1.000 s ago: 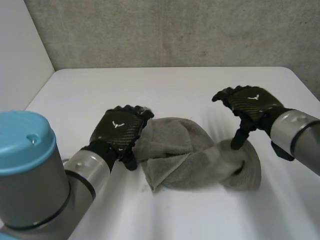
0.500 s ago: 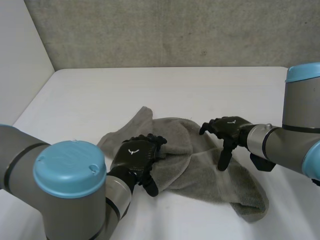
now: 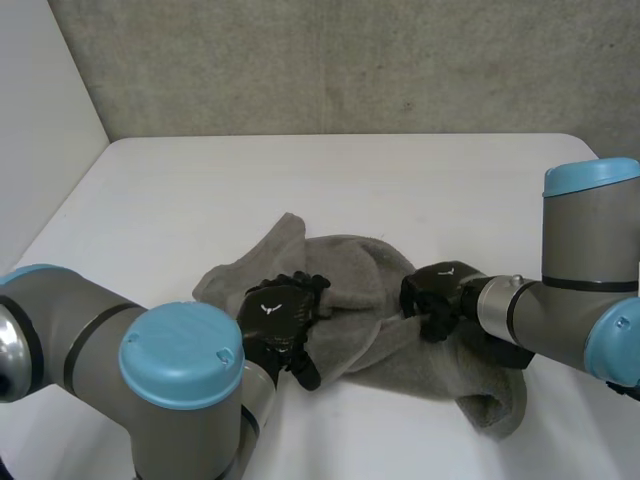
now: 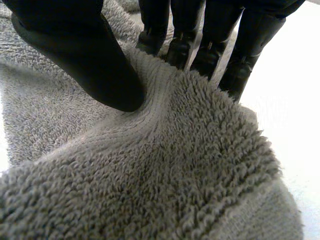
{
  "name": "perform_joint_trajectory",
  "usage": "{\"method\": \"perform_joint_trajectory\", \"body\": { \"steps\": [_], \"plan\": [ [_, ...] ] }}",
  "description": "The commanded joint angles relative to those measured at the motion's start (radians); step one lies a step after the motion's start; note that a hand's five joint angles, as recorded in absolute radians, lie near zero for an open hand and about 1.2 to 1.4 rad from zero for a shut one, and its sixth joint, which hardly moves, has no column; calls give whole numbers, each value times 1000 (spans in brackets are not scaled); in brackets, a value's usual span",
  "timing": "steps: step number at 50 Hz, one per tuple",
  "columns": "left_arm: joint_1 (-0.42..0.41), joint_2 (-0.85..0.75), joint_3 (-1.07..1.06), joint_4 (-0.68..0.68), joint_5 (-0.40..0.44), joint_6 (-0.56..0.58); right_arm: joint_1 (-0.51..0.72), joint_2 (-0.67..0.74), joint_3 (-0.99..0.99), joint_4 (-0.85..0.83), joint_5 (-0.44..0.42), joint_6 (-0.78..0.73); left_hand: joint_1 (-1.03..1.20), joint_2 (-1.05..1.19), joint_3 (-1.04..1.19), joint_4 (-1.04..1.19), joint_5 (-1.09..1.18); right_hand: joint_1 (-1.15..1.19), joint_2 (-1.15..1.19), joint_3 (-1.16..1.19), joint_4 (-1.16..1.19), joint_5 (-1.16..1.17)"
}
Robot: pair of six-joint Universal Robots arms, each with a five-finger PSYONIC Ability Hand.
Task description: Fold the towel.
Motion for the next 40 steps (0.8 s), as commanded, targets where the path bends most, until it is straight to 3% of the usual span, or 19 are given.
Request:
{"method": "perform_joint_trajectory", "body": {
  "steps": [1,7,21,25,33,40],
  "plan": [
    [-8,-31,28,18,-5,-41,-11,-102,91,-77,3,3,1,5,2,4,2,37,210,209,206,213],
    [-10,-64,56,18,-2,-89,-9,-182,173,-144,5,15,-5,-1,-4,-2,-4,37,210,209,206,213],
    [-16,-181,163,16,-5,-78,-84,-316,283,-184,-4,23,-31,-28,-30,-28,-31,37,210,209,206,213],
    [-10,-192,182,13,-6,-77,-107,-368,317,-277,8,26,-19,-16,-19,-16,-19,37,210,209,206,213],
    [47,-129,174,12,-6,-69,-162,-449,375,-486,92,72,-22,-19,-21,-19,-22,37,210,209,206,213],
    [117,-9,117,10,12,0,-164,-422,371,-488,115,58,-25,-22,-24,-22,-25,37,210,209,206,213]
  ]
}}
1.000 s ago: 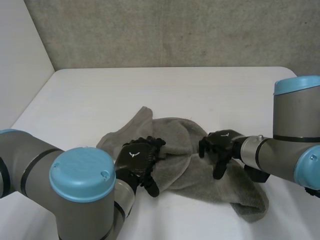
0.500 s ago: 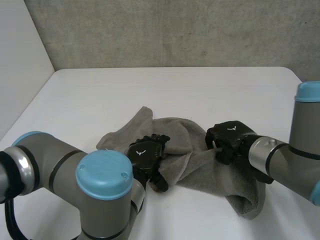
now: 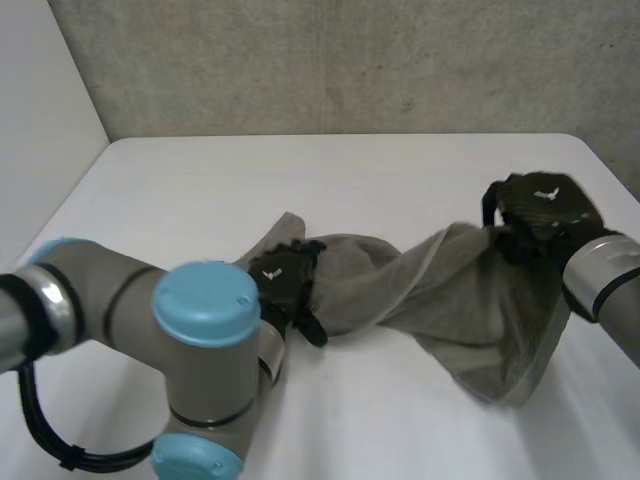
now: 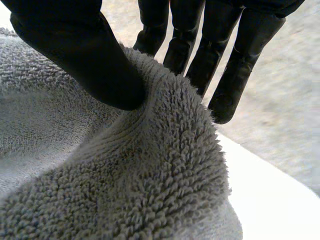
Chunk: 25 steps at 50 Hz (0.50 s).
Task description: Fold the towel.
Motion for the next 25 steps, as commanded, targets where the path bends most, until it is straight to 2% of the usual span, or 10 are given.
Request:
{"method": "perform_joint_trajectory", "body": {
  "steps": [1,7,9,12,14,18,20,23,25],
  "plan": [
    [63,103,-51,-1,16,61,-10,31,7,-23,30,-24,14,18,17,17,-2,8,183,184,179,187],
    [112,185,-151,-3,68,183,-12,82,9,-25,34,-103,28,33,32,32,13,8,183,184,179,187],
    [121,211,-209,-6,134,228,-12,98,7,-27,34,-123,43,48,46,47,28,8,183,184,179,187],
    [121,216,-235,-7,168,244,-13,136,-5,-28,36,-147,49,54,52,52,34,8,183,184,179,187],
    [118,221,-281,-7,223,261,-21,173,-22,-31,39,-152,69,74,73,73,54,8,183,184,179,187],
    [118,221,-309,-7,240,262,-39,203,-42,-27,39,-152,122,127,126,126,107,8,183,184,179,187],
    [120,219,-324,-6,248,262,-49,214,-46,-27,39,-152,262,267,266,266,247,8,183,184,179,187],
    [121,215,-327,-6,251,262,-63,222,-51,-27,39,-155,307,312,310,311,292,8,183,184,179,187],
    [121,207,-329,-6,251,262,-64,223,-51,-27,39,-156,628,633,632,632,613,8,183,184,179,187]
  ]
}}
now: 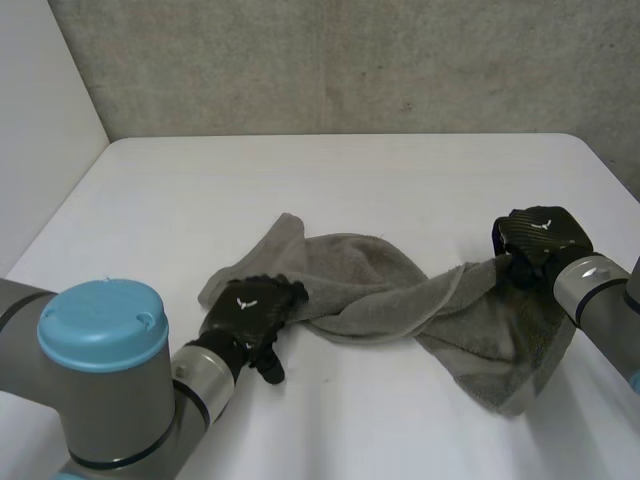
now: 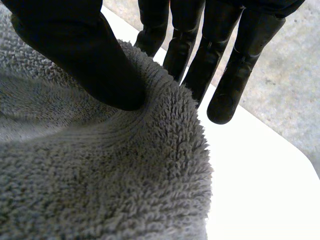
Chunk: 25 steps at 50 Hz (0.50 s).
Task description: Fold the towel.
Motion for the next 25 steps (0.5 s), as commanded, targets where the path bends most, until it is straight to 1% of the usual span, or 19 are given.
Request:
{"method": "perform_joint_trajectory", "body": {
  "steps": [1,2,3,9,11,12,14,15,17,18,20,21,23,24,25],
  "plan": [
    [0,-15,-15,1,8,-4,-24,19,-11,1,0,-3,441,441,444,444,444,7,183,184,179,186],
    [0,-17,-15,1,9,-4,-24,19,-9,1,0,-5,560,560,563,563,564,7,183,184,179,186],
    [0,-20,-15,1,9,-4,-24,19,-9,1,0,-5,628,628,631,631,632,7,183,184,179,186],
    [2,-44,4,8,8,-3,-24,23,-8,-1,0,-7,611,611,614,614,615,7,183,184,179,186],
    [2,-87,42,13,8,-1,-24,28,-8,1,-1,-7,401,401,404,404,405,7,183,184,179,186],
    [2,-87,42,13,8,-1,-24,31,-9,1,-1,-8,400,399,403,403,403,7,183,184,179,186],
    [8,-142,114,7,8,-3,-22,32,-9,1,-1,-8,236,236,240,239,240,7,183,184,179,186],
    [8,-142,114,7,8,-3,-22,34,-9,1,-1,-8,235,235,239,239,239,7,183,184,179,186],
    [16,-208,200,2,6,-1,-22,35,-8,2,-1,-8,104,104,107,107,107,7,183,184,179,186],
    [16,-208,200,2,6,-1,-22,36,-8,2,-1,-8,103,103,107,107,107,7,183,184,179,186],
    [19,-275,307,1,6,0,-21,36,-8,2,-1,-8,7,7,10,10,10,7,183,184,179,186],
    [19,-276,307,1,6,0,-21,36,-6,2,-1,-8,6,6,10,10,10,7,183,184,179,186],
    [34,-346,416,-10,5,12,-21,36,-6,4,-1,-8,-11,-12,-8,-8,-8,7,183,184,179,186],
    [34,-346,416,-10,5,12,-21,36,-6,4,-1,-8,-11,-12,-8,-8,-8,7,183,184,179,186],
    [46,-384,479,-27,5,34,-21,36,-6,4,-1,-8,-20,-20,-17,-17,-17,7,183,184,179,186]
  ]
}}
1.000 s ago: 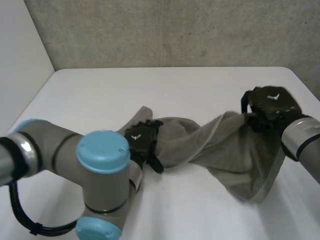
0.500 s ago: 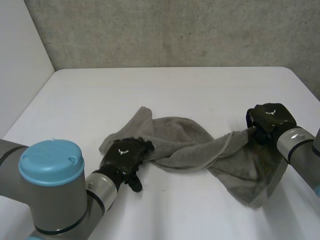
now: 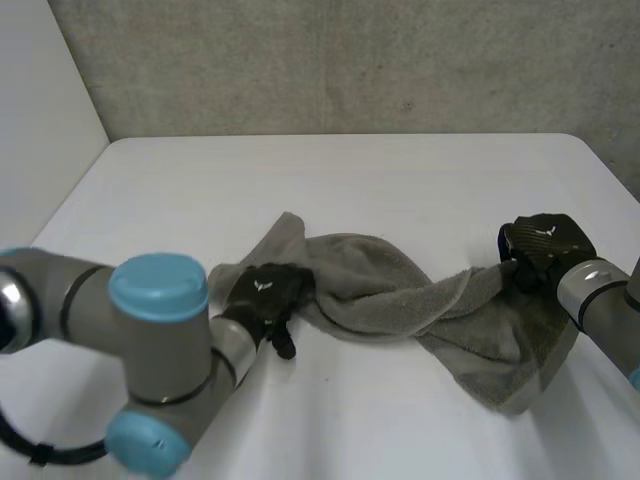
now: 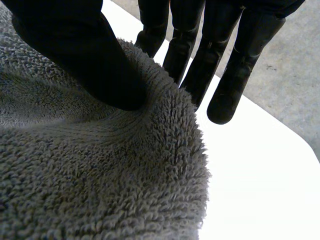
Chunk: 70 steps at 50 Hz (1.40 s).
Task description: Fold the towel.
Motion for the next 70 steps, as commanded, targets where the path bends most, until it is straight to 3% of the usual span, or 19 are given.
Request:
{"method": "perform_joint_trajectory", "body": {
  "steps": [1,7,15,18,20,21,23,24,25,29,37,41,46,53,59,64,70],
  "plan": [
    [31,-166,260,-30,-2,35,1,0,3,2,0,0,-51,-57,-58,-52,-52,6,183,184,179,186],
    [48,-324,501,-156,-6,146,1,0,5,2,0,-1,-65,-72,-72,-67,-67,6,183,184,179,186],
    [48,-363,556,-190,-11,151,1,2,3,0,0,-12,5,-1,-2,4,4,6,183,184,179,186],
    [48,-363,561,-186,-12,151,1,5,0,0,0,-12,208,201,201,206,206,6,183,184,179,186],
    [48,-363,567,-183,-11,151,1,6,-2,0,0,-12,564,557,557,563,563,6,183,184,179,186],
    [48,-363,567,-183,-11,151,1,6,-2,0,0,-12,566,559,559,564,564,6,183,184,179,186],
    [48,-354,569,-168,-12,151,0,5,-2,0,0,-12,843,837,836,842,842,6,183,184,179,186],
    [48,-354,569,-168,-12,151,0,5,-2,0,0,-12,845,838,838,843,843,6,183,184,179,186],
    [49,-343,563,-157,-15,150,0,3,-2,2,0,-11,987,980,980,985,985,6,183,184,179,186],
    [49,-263,532,-133,-61,148,0,-6,-2,2,0,-11,988,982,981,987,987,6,183,184,179,186],
    [49,-52,434,-143,-63,148,4,-58,-9,17,0,-12,988,982,981,987,987,6,183,184,179,186],
    [52,33,397,-188,-63,150,9,-109,-46,130,-9,-41,988,982,981,987,987,6,183,184,179,186],
    [95,162,322,-325,-45,148,10,-191,-109,308,-17,-171,988,982,981,987,987,6,183,184,179,186],
    [172,278,247,-602,124,134,10,-277,-213,561,-17,-360,988,982,981,987,987,6,183,184,179,186],
    [267,277,193,-746,187,130,16,-276,-213,643,-21,-405,988,982,981,987,987,6,183,184,179,186],
    [282,213,168,-742,192,134,50,-224,-187,645,-17,-414,988,982,981,987,987,6,183,184,179,186],
    [293,142,248,-687,189,134,116,-77,-236,513,3,-396,988,982,981,987,987,6,183,184,179,186]
  ]
}}
